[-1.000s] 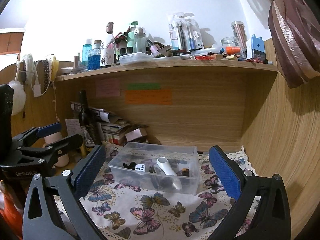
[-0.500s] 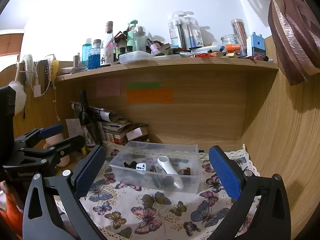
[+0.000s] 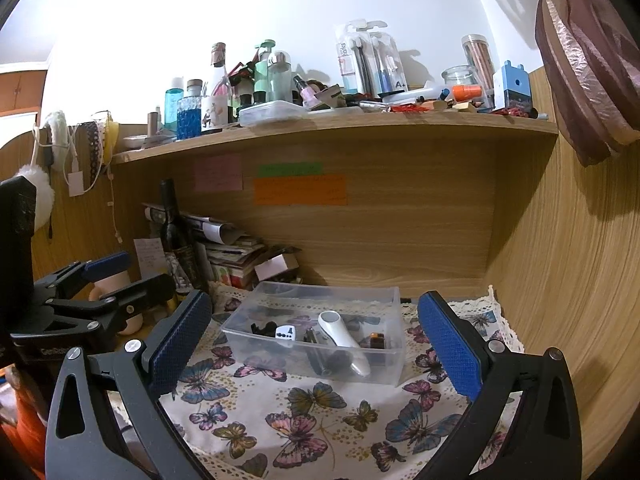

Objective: Organize rigid objects

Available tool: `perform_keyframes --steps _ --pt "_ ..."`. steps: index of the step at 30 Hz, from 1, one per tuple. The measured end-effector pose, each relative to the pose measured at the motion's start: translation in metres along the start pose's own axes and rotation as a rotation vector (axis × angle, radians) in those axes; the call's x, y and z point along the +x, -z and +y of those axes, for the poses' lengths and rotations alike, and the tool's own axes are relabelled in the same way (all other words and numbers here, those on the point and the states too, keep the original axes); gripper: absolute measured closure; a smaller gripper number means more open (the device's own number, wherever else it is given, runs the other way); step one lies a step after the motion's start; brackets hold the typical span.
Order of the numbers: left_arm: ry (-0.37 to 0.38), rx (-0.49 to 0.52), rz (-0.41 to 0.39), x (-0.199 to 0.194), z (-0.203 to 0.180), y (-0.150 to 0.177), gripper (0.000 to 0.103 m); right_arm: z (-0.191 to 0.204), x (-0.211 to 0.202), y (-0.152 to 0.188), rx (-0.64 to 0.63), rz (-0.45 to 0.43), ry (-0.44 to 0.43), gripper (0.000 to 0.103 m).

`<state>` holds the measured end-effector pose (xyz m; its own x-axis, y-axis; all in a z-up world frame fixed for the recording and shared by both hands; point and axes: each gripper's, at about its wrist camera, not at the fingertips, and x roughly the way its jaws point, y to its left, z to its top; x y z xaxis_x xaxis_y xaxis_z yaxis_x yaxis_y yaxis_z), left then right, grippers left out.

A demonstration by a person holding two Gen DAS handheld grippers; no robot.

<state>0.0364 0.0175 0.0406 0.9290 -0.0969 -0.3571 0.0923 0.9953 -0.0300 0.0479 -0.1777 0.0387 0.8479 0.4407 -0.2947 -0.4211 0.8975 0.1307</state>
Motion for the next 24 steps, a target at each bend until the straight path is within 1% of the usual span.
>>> perform_keyframes --steps 9,24 --pt "0.016 0.012 -0.007 -0.0003 -0.0033 -0.0001 0.001 0.0002 0.0003 0.0001 0.002 0.002 0.001 0.000" --pt "0.037 0.002 0.013 0.0023 -0.0001 0.0007 0.001 0.0047 0.0059 0.0026 0.010 0.024 0.002 0.000"
